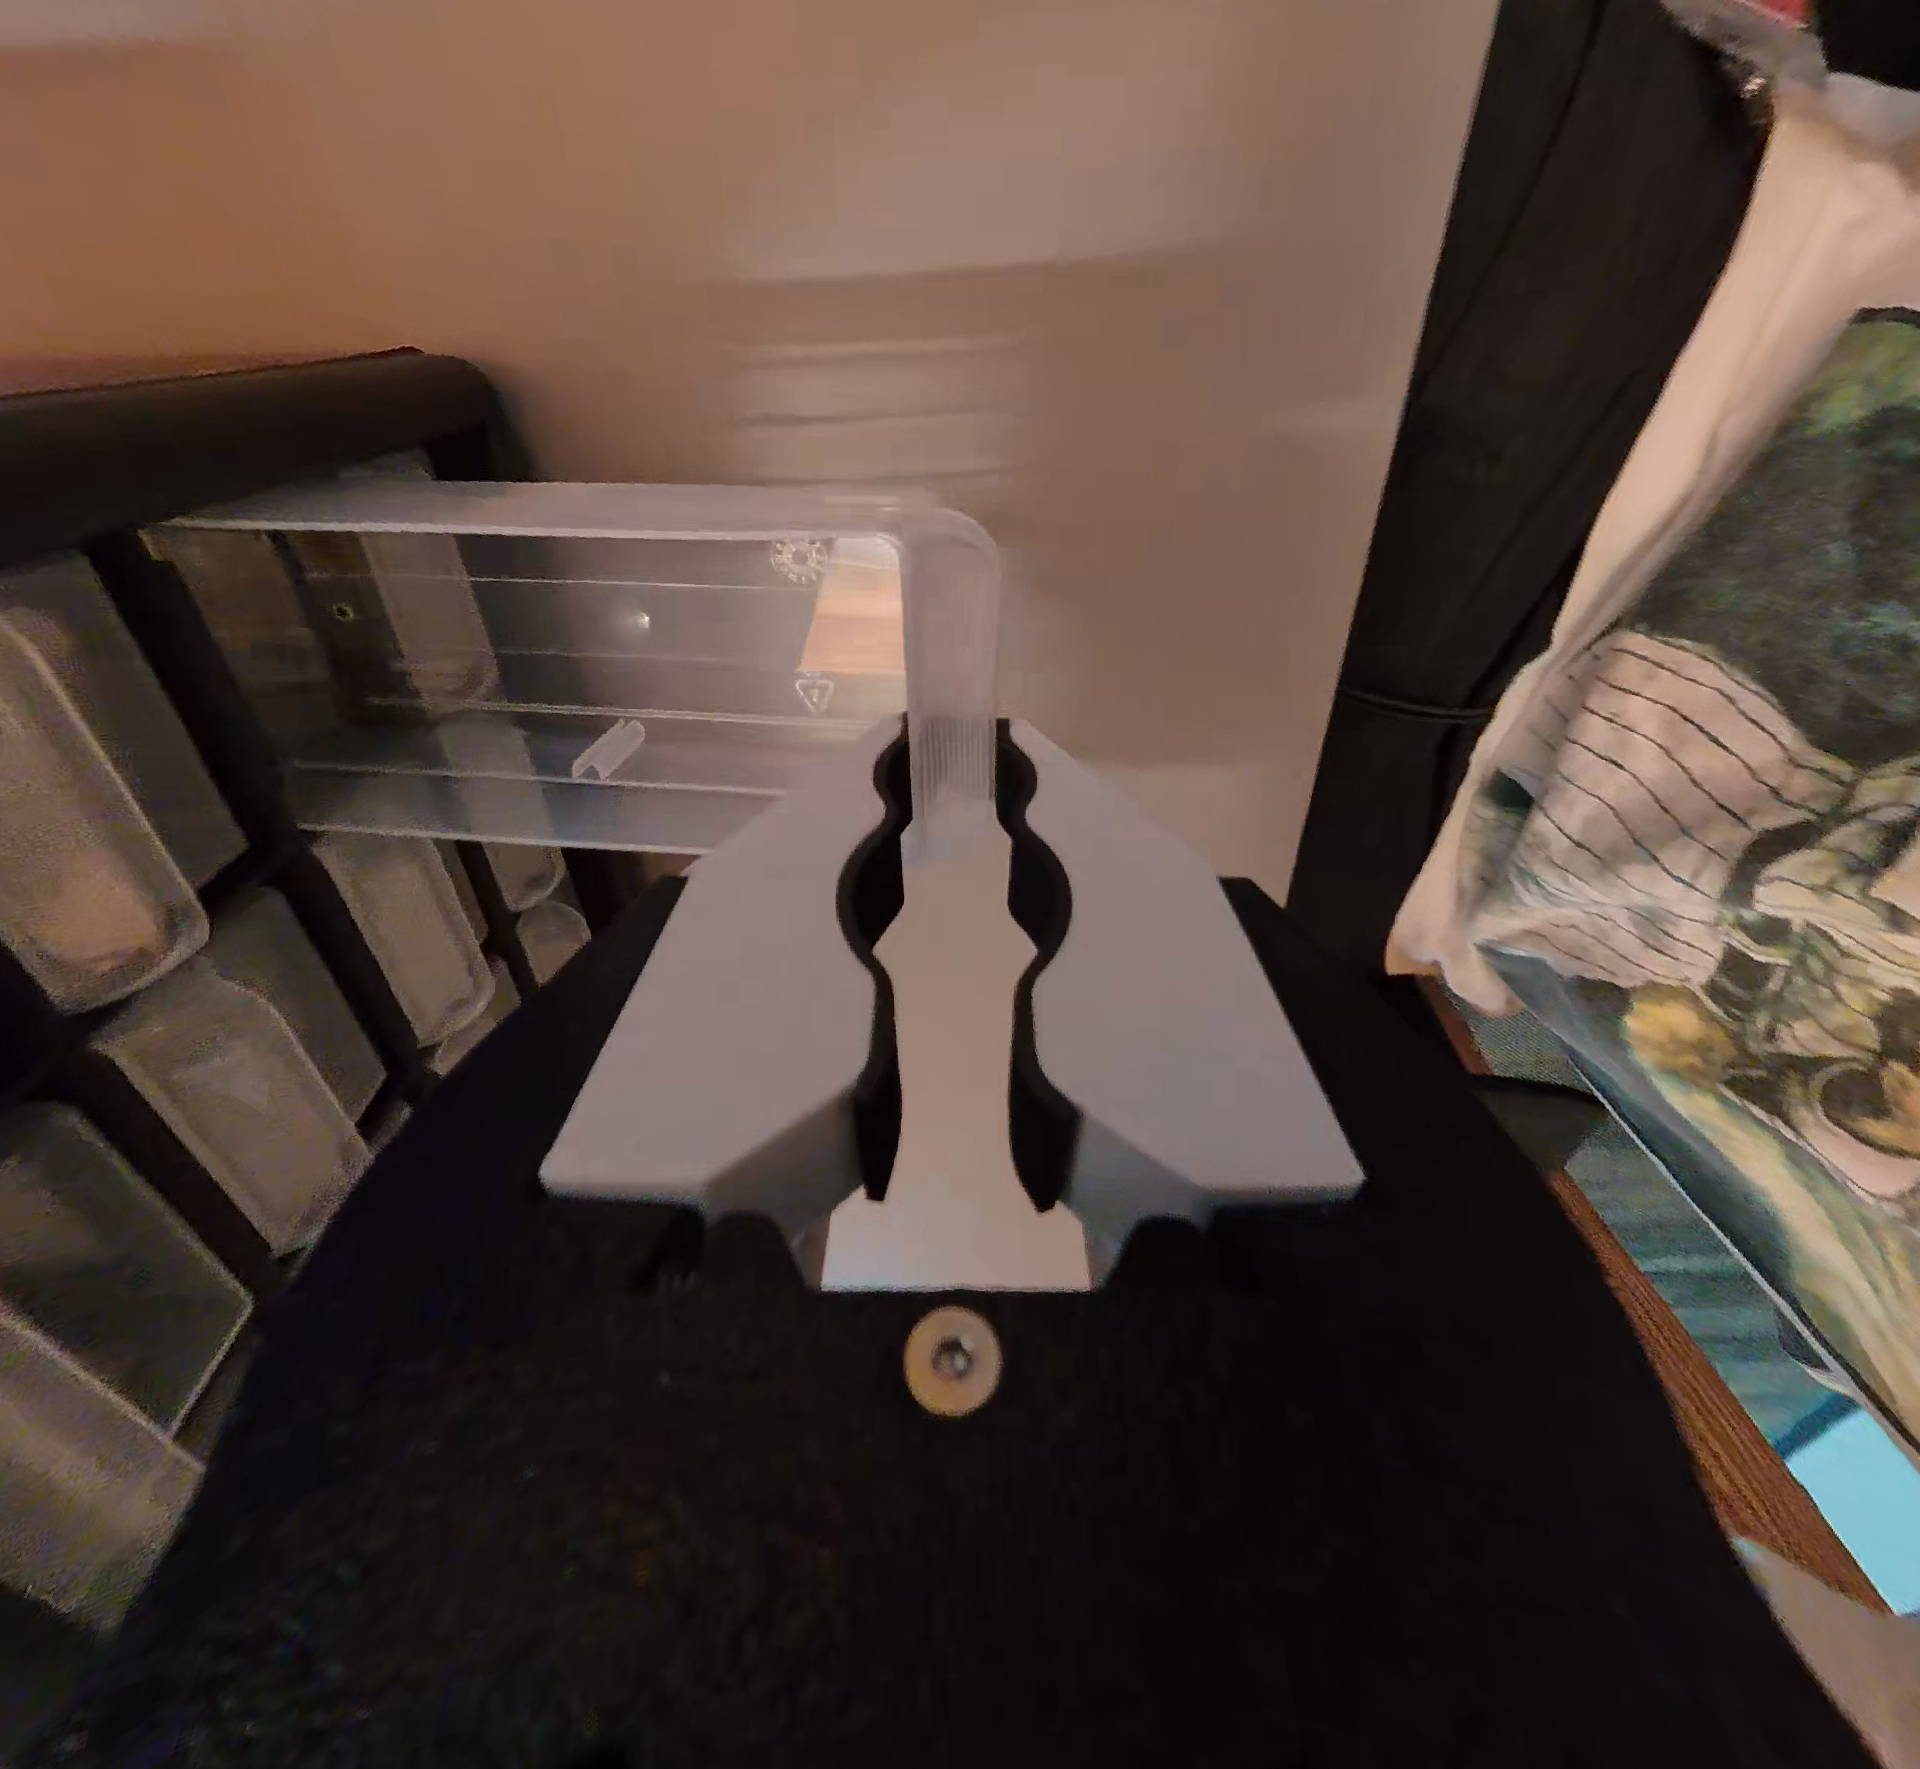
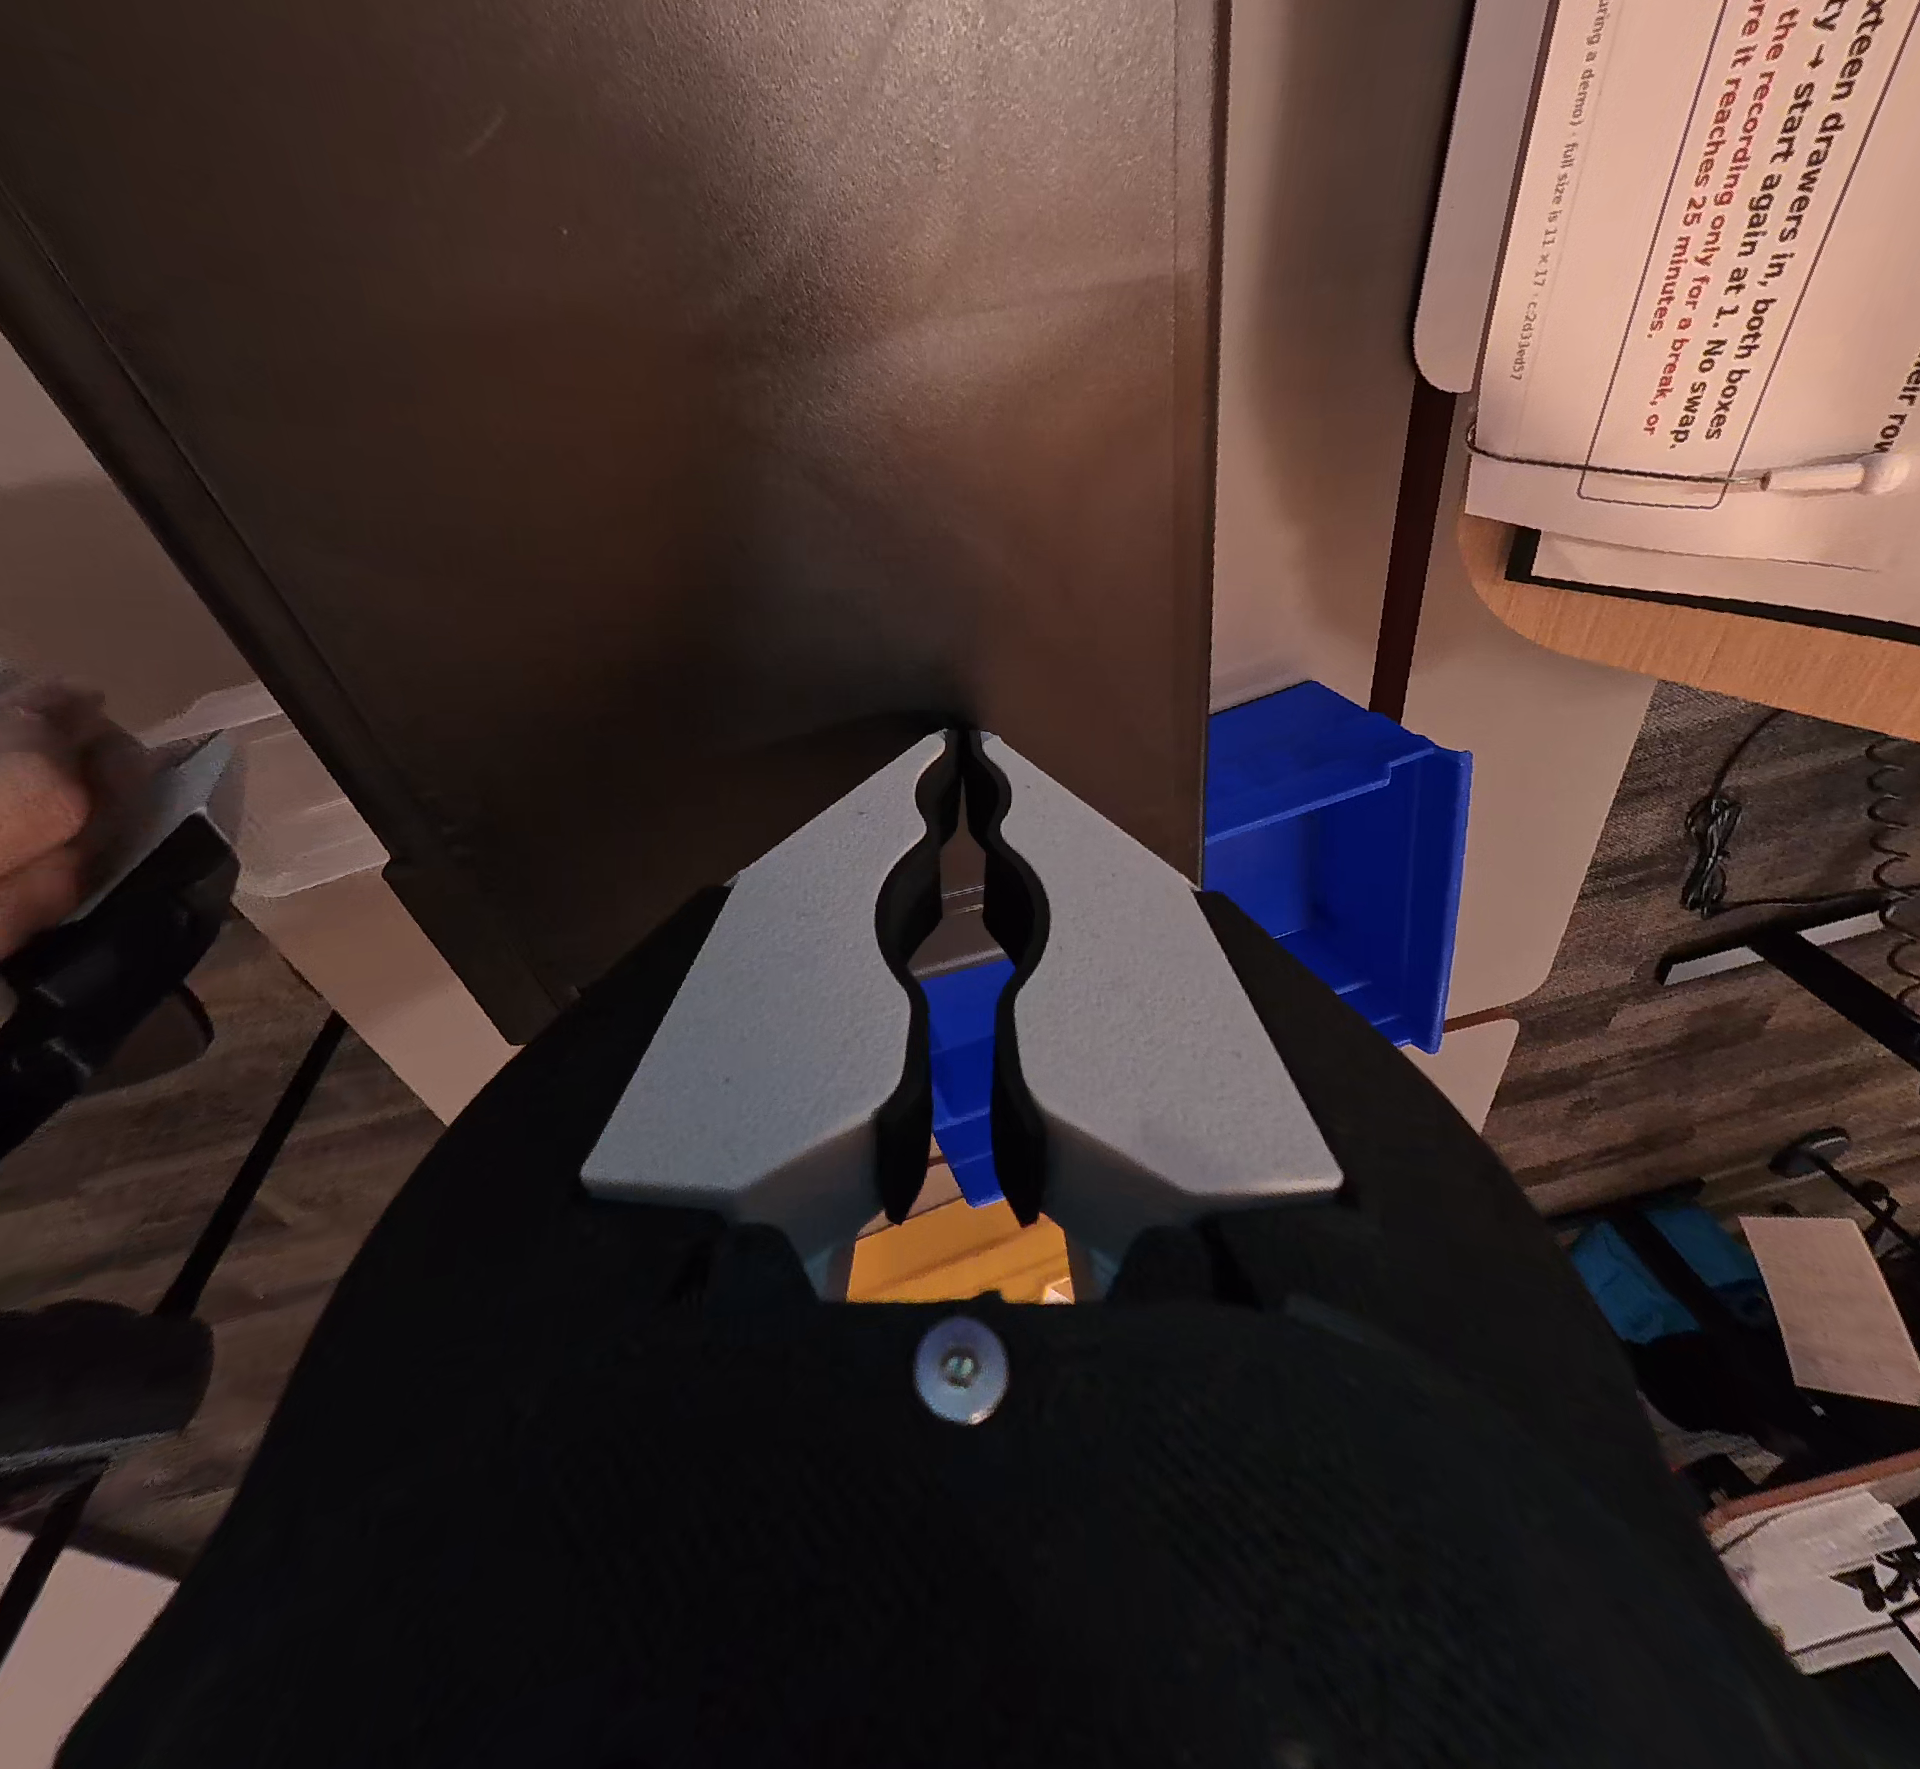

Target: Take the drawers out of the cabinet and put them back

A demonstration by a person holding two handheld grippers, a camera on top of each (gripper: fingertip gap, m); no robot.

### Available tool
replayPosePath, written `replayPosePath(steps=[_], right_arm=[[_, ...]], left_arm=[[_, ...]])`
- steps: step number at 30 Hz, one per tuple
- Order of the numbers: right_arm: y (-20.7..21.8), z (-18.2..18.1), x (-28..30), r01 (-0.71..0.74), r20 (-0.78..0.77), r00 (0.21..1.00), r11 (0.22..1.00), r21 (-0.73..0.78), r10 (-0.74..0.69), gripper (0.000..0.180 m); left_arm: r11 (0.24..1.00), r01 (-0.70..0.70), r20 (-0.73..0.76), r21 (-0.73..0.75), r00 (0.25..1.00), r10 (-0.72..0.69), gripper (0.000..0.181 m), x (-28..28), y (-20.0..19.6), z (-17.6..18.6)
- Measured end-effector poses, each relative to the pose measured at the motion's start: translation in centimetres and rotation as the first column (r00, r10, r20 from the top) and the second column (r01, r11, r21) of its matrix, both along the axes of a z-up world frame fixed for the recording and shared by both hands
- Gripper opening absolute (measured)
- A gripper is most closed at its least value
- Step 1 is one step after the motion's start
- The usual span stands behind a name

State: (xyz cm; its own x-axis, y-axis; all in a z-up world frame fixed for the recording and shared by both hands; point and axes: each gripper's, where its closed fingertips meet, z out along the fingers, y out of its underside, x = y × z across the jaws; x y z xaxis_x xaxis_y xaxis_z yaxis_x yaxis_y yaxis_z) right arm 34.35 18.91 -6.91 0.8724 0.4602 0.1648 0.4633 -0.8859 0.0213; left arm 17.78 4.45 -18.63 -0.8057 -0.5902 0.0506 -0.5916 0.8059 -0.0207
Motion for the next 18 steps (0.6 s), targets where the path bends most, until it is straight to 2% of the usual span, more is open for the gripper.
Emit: replayPosePath(steps=[1, 5, 12, 15, 18], right_arm=[[0.0, 0.0, 0.0, 0.002, -0.002, 1.0, 1.0, 0.003, -0.002, 0.0], [0.0, 0.0, 0.0, 0.004, -0.008, 1.0, 1.0, 0.015, -0.004, 0.0], [0.0, 0.0, 0.0, 0.007, -0.011, 1.0, 1.0, 0.028, -0.007, 0.0], [0.0, 0.0, 0.0, 0.008, -0.009, 1.0, 1.0, 0.028, -0.008, 0.0], [0.0, 0.0, 0.0, 0.008, -0.004, 1.0, 1.0, 0.027, -0.008, 0.0]], left_arm=[[1.0, -0.006, 0.017, 0.014, 1.0, 0.005, 0.011, 0.1, 0.1, -0.3], [0.995, -0.042, 0.137, 0.087, 0.99, 0.029, 0.012, 1.3, 0.6, -1.2], [0.97, -0.114, 0.407, 0.214, 0.913, 0.018, 0.014, 3.9, 2.1, -2.3], [0.95, -0.123, 0.517, 0.287, 0.855, -0.046, 0.016, 4.5, 2.6, -2.1], [0.901, -0.151, 0.667, 0.406, 0.723, -0.179, 0.022, 5.9, 3.7, -0.8]])
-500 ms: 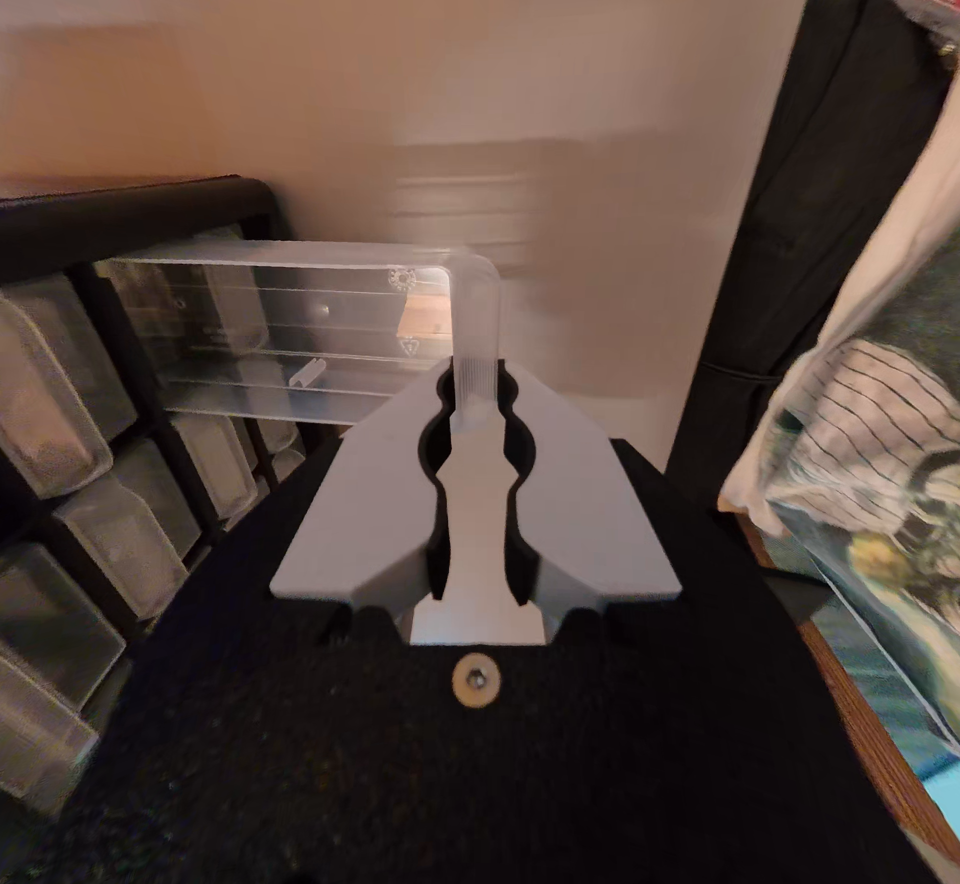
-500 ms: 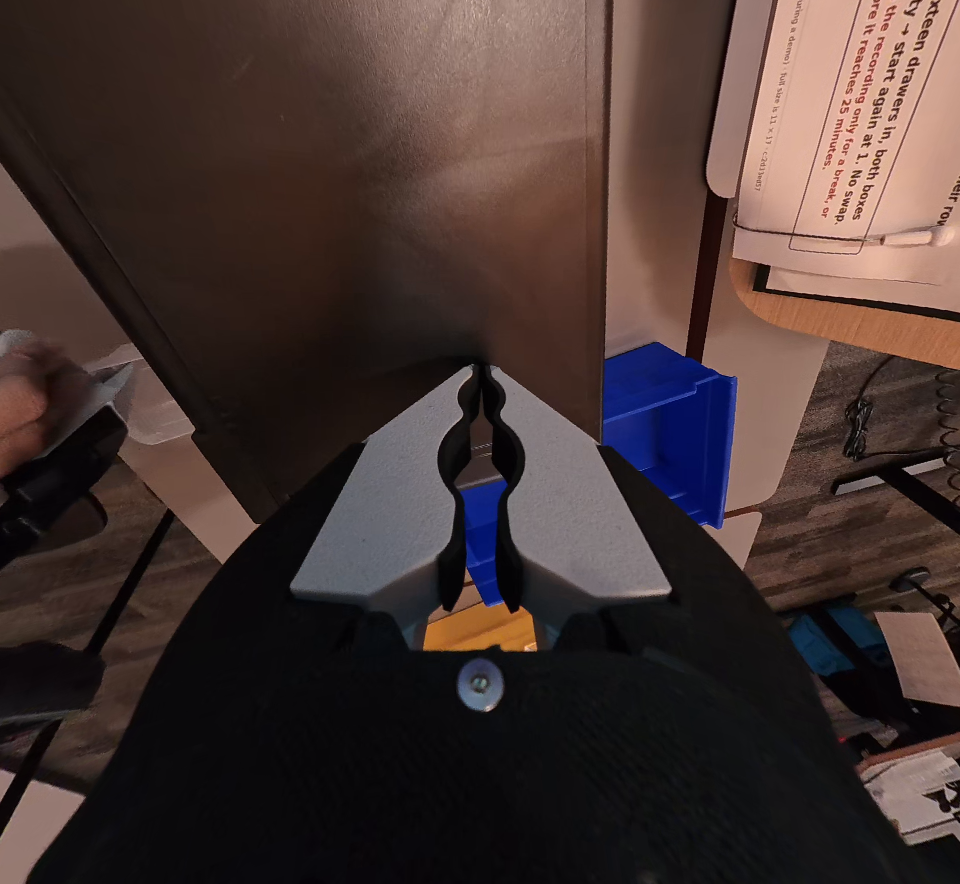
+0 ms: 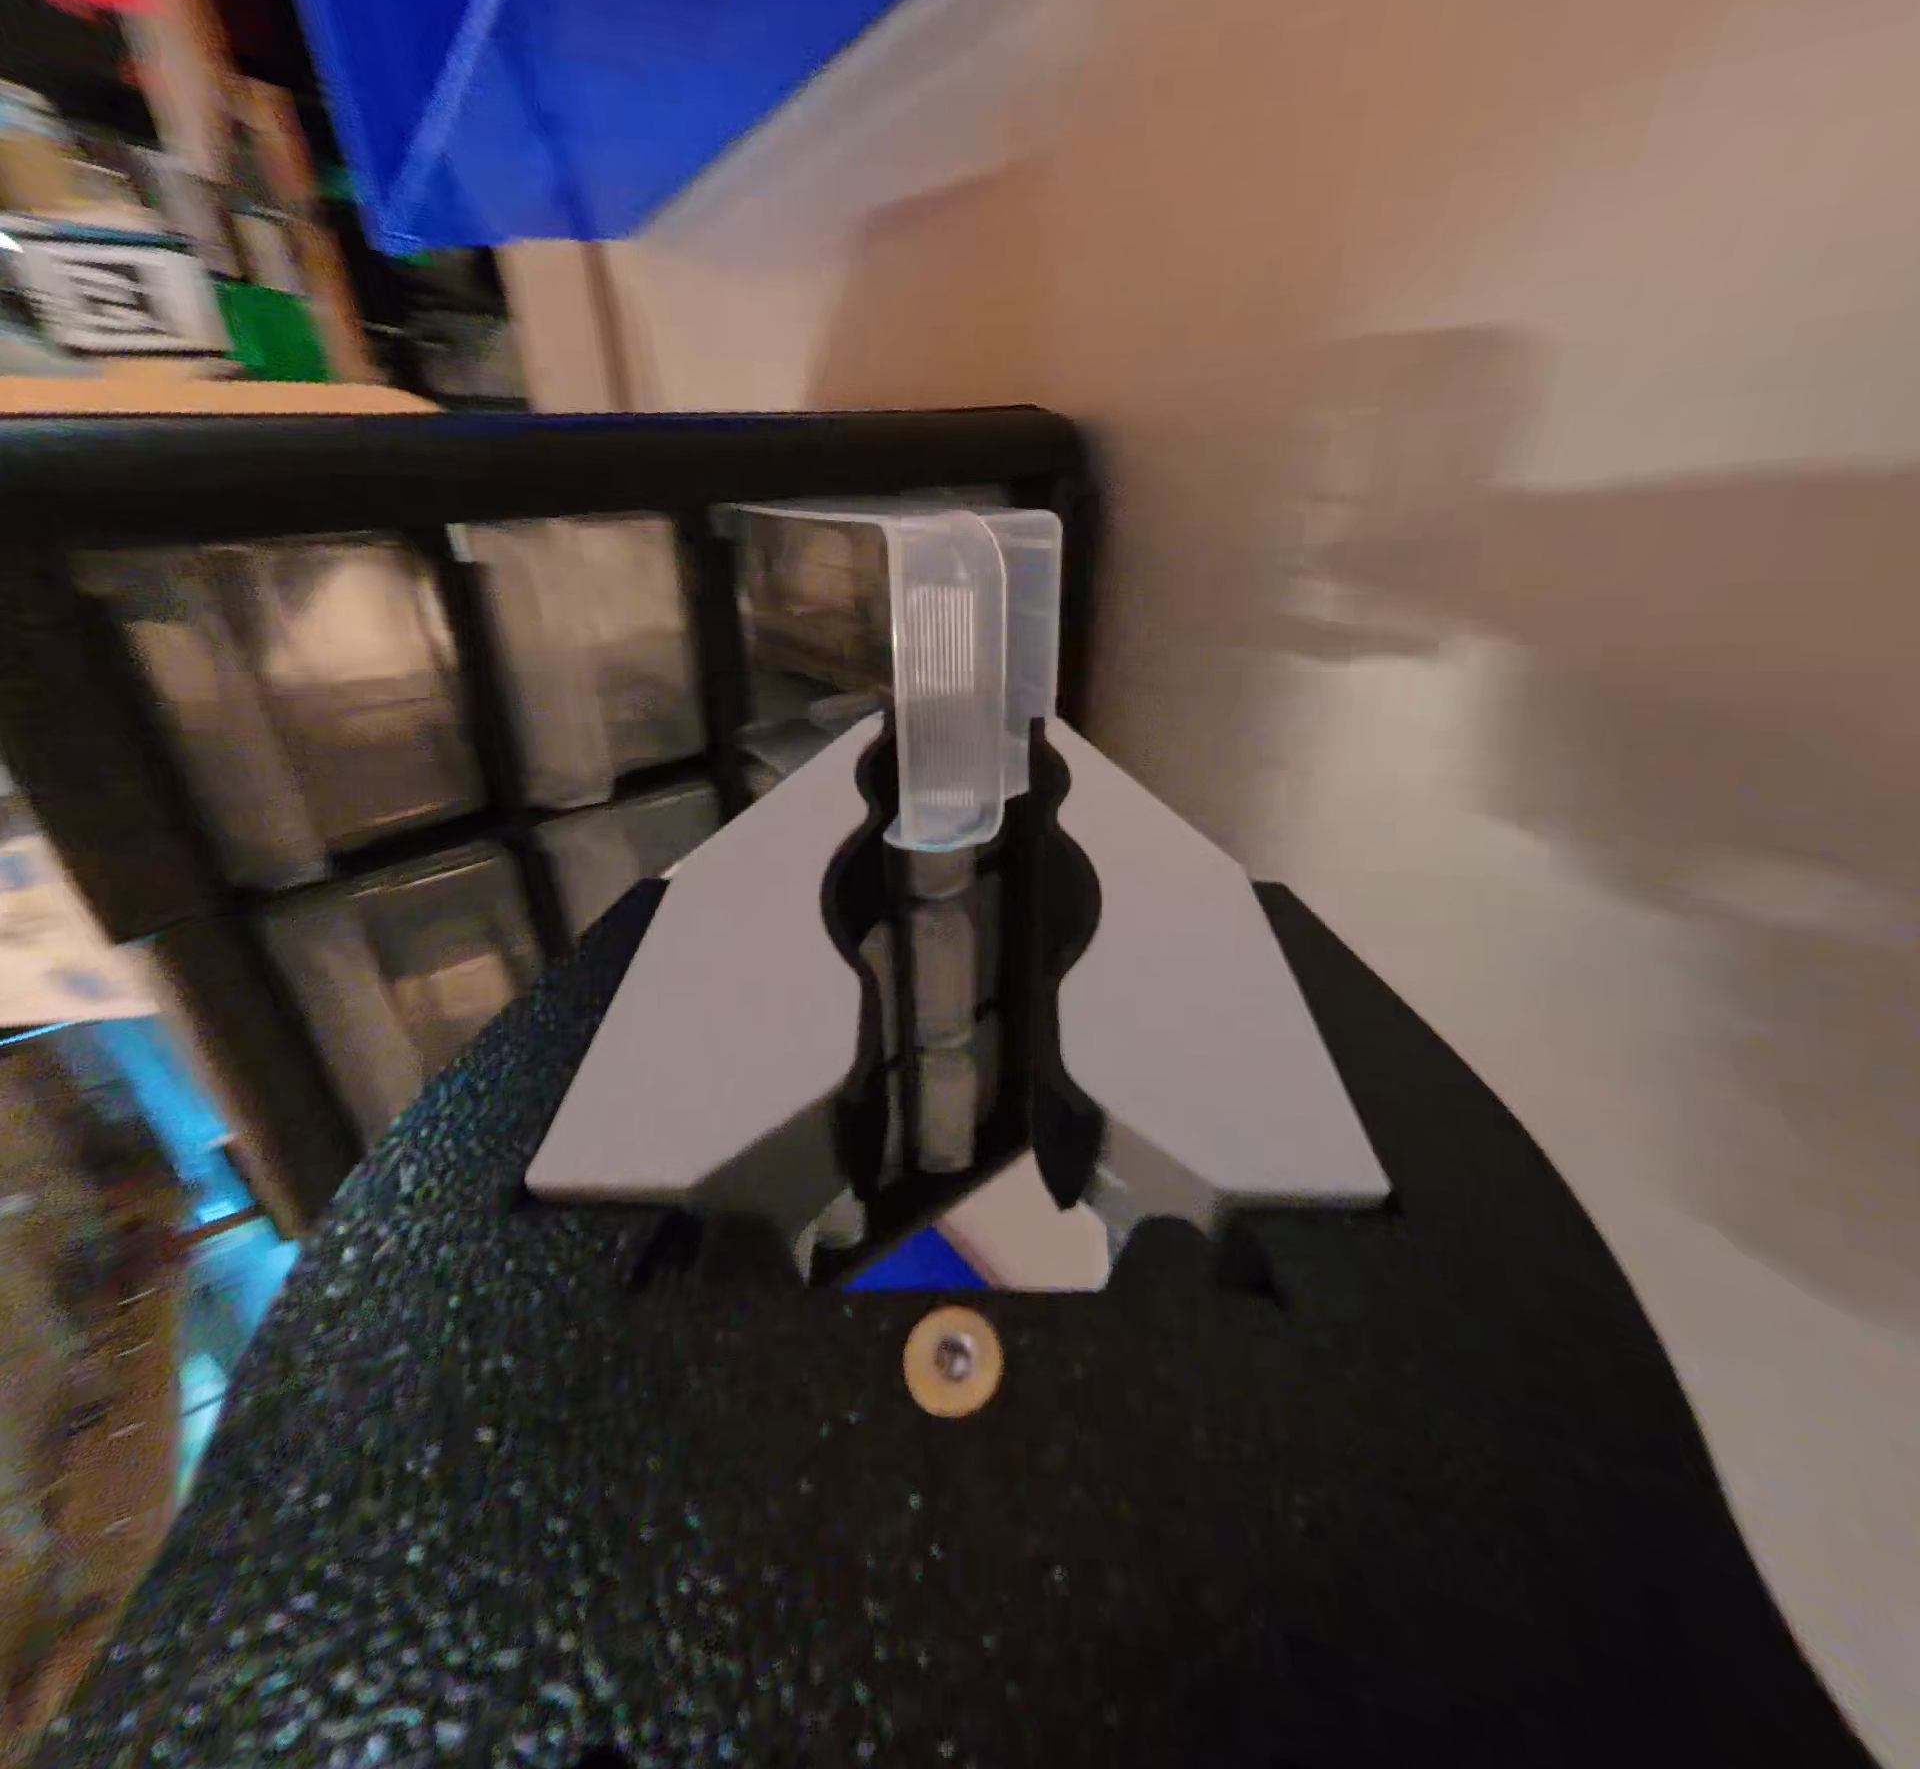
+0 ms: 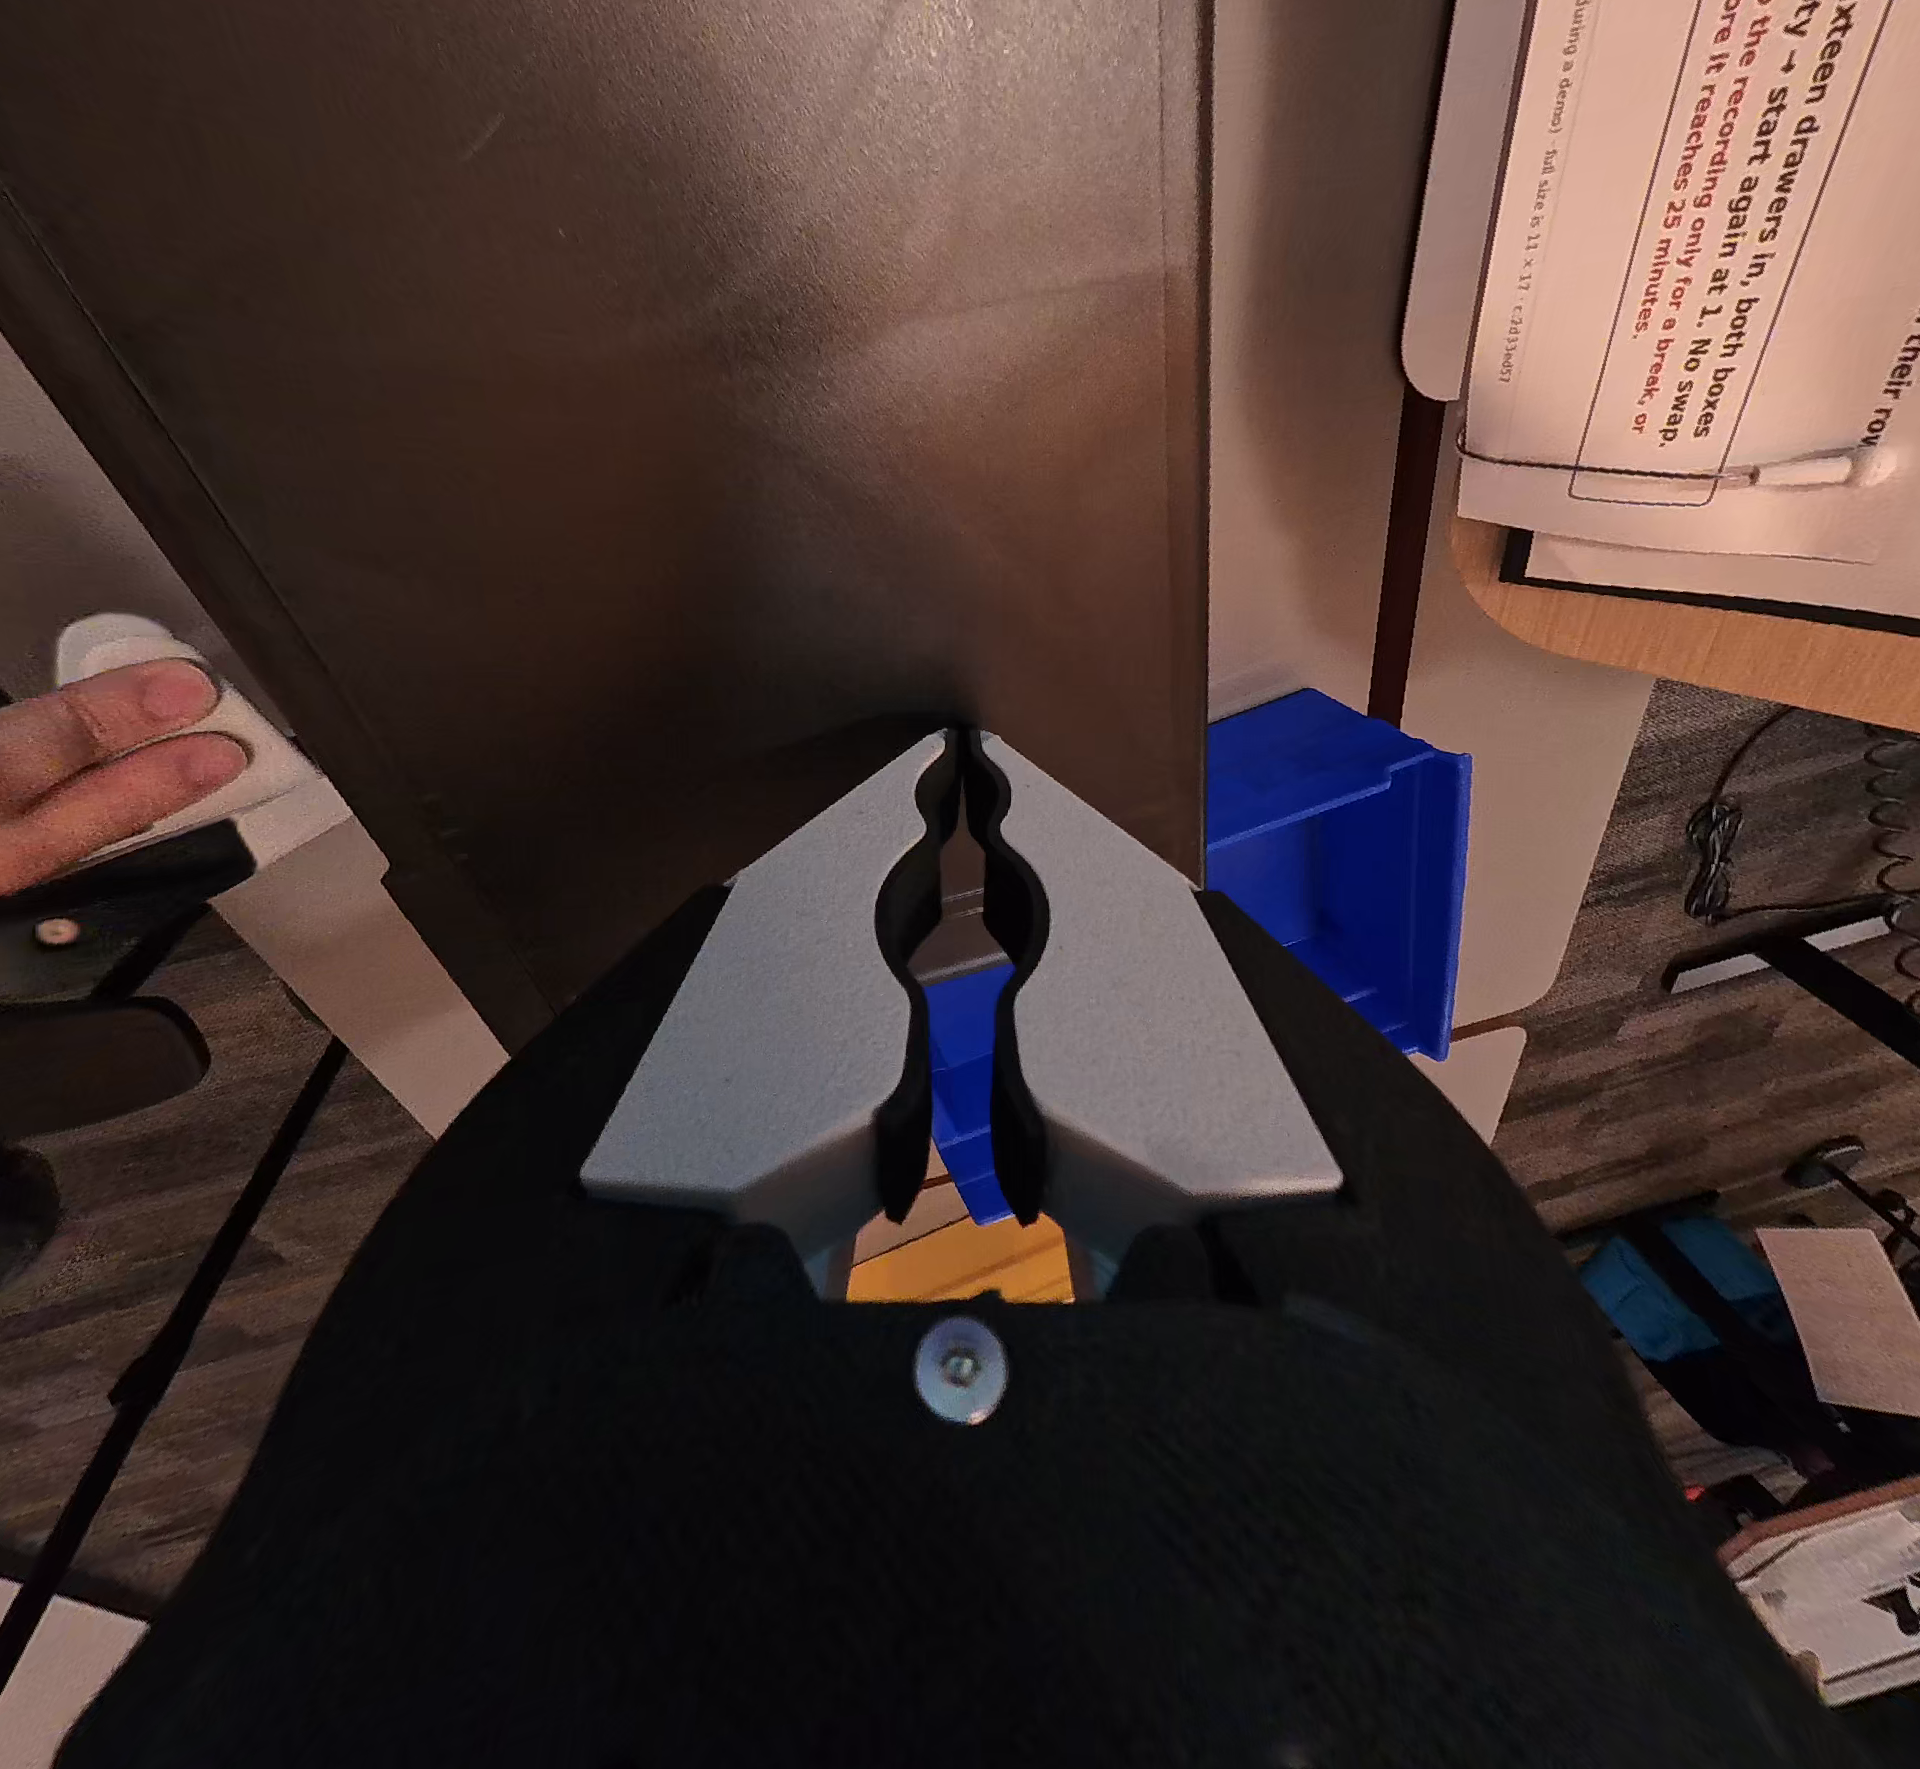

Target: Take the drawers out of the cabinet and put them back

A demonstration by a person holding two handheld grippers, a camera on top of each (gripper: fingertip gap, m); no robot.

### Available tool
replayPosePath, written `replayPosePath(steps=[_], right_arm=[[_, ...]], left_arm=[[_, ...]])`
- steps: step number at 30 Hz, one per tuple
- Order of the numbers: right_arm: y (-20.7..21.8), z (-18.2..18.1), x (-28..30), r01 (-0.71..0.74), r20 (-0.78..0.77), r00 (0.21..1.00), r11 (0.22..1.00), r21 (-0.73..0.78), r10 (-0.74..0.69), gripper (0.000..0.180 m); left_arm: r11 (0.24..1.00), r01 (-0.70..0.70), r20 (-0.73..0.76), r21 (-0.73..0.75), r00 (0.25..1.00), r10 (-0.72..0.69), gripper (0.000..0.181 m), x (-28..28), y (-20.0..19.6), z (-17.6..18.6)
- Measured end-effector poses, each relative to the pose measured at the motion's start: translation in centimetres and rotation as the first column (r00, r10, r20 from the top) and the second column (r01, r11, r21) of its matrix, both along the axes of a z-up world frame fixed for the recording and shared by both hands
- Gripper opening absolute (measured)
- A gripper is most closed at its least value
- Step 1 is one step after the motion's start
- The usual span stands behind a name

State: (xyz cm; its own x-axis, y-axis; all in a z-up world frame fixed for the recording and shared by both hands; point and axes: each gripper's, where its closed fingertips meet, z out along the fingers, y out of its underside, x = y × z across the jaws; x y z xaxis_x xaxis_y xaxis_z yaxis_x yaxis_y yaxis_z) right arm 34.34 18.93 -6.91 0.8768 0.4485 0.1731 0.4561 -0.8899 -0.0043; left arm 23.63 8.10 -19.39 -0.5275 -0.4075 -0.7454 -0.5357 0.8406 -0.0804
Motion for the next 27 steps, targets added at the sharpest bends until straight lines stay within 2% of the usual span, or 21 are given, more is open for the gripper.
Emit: replayPosePath(steps=[4, 8, 13, 15, 18, 23, 27], right_arm=[[0.0, 0.0, 0.0, 0.002, 0.001, 1.0, 1.0, -0.003, -0.002, 0.0], [0.0, 0.0, 0.0, 0.011, 0.001, 1.0, 1.0, -0.004, -0.011, 0.0], [0.0, 0.0, 0.0, 0.01, 0.005, 1.0, 1.0, 0.002, -0.01, 0.0], [0.0, 0.0, 0.0, 0.01, 0.001, 1.0, 1.0, 0.01, -0.01, 0.0], [0.0, 0.0, 0.0, 0.017, -0.016, 1.0, 1.0, 0.022, -0.017, 0.0], [0.0, 0.0, 0.0, 0.021, -0.02, 1.0, 0.999, 0.034, -0.021, 0.0], [0.0, 0.0, 0.0, 0.015, -0.004, 1.0, 1.0, 0.02, -0.015, 0.0]], left_arm=[[0.99, 0.063, 0.176, 0.128, 0.981, -0.085, 0.025, 0.7, 0.4, 0.1], [0.972, 0.095, 0.332, 0.215, 0.929, -0.164, 0.027, 1.0, 0.5, 0.4], [0.959, 0.143, 0.52, 0.245, 0.815, -0.255, 0.016, -0.1, -1.1, 1.4], [0.943, 0.166, 0.556, 0.29, 0.772, -0.307, 0.0, -0.7, -1.9, 1.0], [0.917, 0.175, 0.544, 0.359, 0.759, -0.357, 0.0, -0.9, -2.3, -0.4], [0.907, 0.077, 0.571, 0.415, 0.754, -0.326, 0.0, 0.6, -0.4, -0.3], [0.909, 0.068, 0.577, 0.411, 0.753, -0.317, 0.0, 1.9, 0.2, -0.4]])
